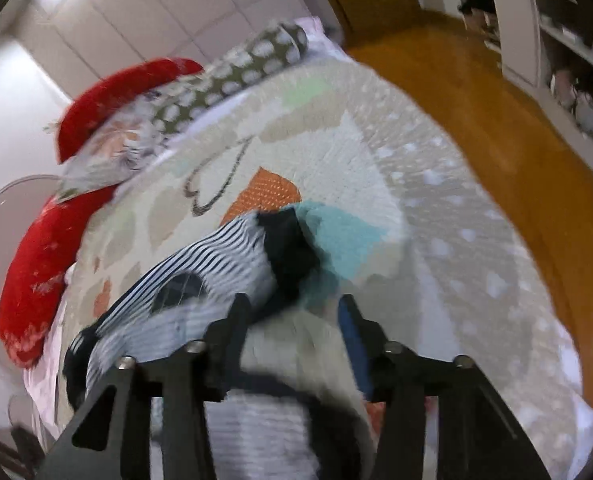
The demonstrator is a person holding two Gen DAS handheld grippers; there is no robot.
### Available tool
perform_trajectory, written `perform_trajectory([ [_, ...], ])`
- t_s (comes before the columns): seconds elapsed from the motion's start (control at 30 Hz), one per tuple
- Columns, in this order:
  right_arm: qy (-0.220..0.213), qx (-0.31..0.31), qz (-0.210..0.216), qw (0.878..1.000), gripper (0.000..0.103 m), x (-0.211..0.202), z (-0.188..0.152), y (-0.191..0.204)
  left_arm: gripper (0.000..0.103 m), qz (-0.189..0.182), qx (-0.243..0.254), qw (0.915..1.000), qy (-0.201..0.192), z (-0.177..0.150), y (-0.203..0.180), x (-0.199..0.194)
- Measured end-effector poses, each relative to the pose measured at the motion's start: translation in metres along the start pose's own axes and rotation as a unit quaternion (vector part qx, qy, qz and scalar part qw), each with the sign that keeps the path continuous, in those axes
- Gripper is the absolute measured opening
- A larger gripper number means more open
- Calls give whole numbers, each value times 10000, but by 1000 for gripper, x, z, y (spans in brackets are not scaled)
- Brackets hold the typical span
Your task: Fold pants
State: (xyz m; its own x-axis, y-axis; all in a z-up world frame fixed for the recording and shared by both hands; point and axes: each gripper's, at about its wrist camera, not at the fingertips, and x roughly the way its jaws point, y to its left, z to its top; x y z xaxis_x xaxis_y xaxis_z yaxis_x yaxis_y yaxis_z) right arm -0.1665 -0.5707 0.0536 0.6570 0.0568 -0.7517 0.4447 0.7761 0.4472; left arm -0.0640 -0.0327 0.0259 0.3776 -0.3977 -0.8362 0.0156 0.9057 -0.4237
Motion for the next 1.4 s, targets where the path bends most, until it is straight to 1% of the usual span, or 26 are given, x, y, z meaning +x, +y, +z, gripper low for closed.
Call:
perform_trajectory([
  [0.03, -57, -79, 31, 9999, 56, -13, -11, -4, 42, 47, 81, 9999, -43, -1, -3, 0],
  [0.07, -104, -137, 42, 9998, 57, -24, -24, -9, 22, -15, 163, 9999, 7, -1, -5, 1],
  [0.1, -120, -164, 42, 9998, 59, -29, -31, -11, 10, -143, 123, 9998, 104, -1, -5, 3],
  [0.2, -87, -163, -38, 9998, 59, -37, -60, -20, 9, -179, -80, 9998, 11, 0, 0, -2],
  [0.33, 209, -54, 83, 9997, 58, -17, -84, -20, 9, -90, -163, 9998, -85, 3, 5, -15],
  [0.37, 187, -59, 128, 9997, 45, -16, -88, -18, 9, -90, -182, 9997, -116, 4, 7, -19],
  [0.4, 181, -116, 177, 9996, 23, -15, -91, -13, 9, -103, -198, 9997, -132, 5, 9, -23],
  [0.43, 277, -144, 308, 9990, 19, -13, -92, -8, 9, -127, -215, 9996, -149, 7, 10, -26],
  [0.5, 324, -25, 637, 9974, 15, -16, -93, -3, 9, -159, -219, 9994, -211, 11, 10, -34],
  [0.63, 111, -139, 817, 9965, 14, -40, -98, 9, 9, -125, -149, 9993, -306, 16, 7, -42],
  [0.7, -6, -171, 816, 9965, 14, -51, -98, 9, 9, -39, -123, 9995, -291, 16, 6, -42],
  [0.8, -140, -300, 547, 9980, 14, -61, -101, 3, 9, 156, -103, 9997, -186, 12, 5, -36],
  [0.9, -134, -208, 123, 9996, 14, -57, -105, -13, 10, 284, -110, 9995, -29, 9, 7, -28],
  [0.97, -104, -111, -53, 9999, 14, -53, -110, -24, 11, 352, -211, 9991, 40, 9, 9, -26],
  [1.07, -236, -102, -345, 9991, 14, -53, -109, -28, 17, 462, -373, 9982, -49, 6, 14, -34],
  [1.13, -372, -66, -581, 9976, 21, -57, -111, -31, 22, 567, -386, 9975, -197, 3, 14, -43],
  [1.17, -456, -16, -702, 9965, 29, -61, -111, -33, 24, 638, -387, 9967, -315, 2, 13, -50],
  [1.2, -551, 36, -832, 9950, 33, -65, -111, -34, 31, 674, -369, 9962, -417, 1, 12, -56],
  [1.23, -673, 94, -903, 9936, 34, -72, -111, -36, 37, 676, -345, 9959, -486, 0, 10, -60],
  [1.3, -855, 200, -820, 9928, 35, -84, -110, -39, 40, 662, -199, 9954, -657, -3, 1, -69],
  [1.33, -964, 261, -705, 9925, 35, -92, -110, -39, 43, 672, -40, 9951, -728, -5, -8, -72],
  [1.37, -1062, 273, -503, 9927, 35, -99, -110, -37, 45, 694, 186, 9943, -790, -8, -19, -72],
  [1.4, -1108, 222, -282, 9932, 35, -102, -109, -33, 50, 699, 400, 9933, -828, -11, -31, -71],
])
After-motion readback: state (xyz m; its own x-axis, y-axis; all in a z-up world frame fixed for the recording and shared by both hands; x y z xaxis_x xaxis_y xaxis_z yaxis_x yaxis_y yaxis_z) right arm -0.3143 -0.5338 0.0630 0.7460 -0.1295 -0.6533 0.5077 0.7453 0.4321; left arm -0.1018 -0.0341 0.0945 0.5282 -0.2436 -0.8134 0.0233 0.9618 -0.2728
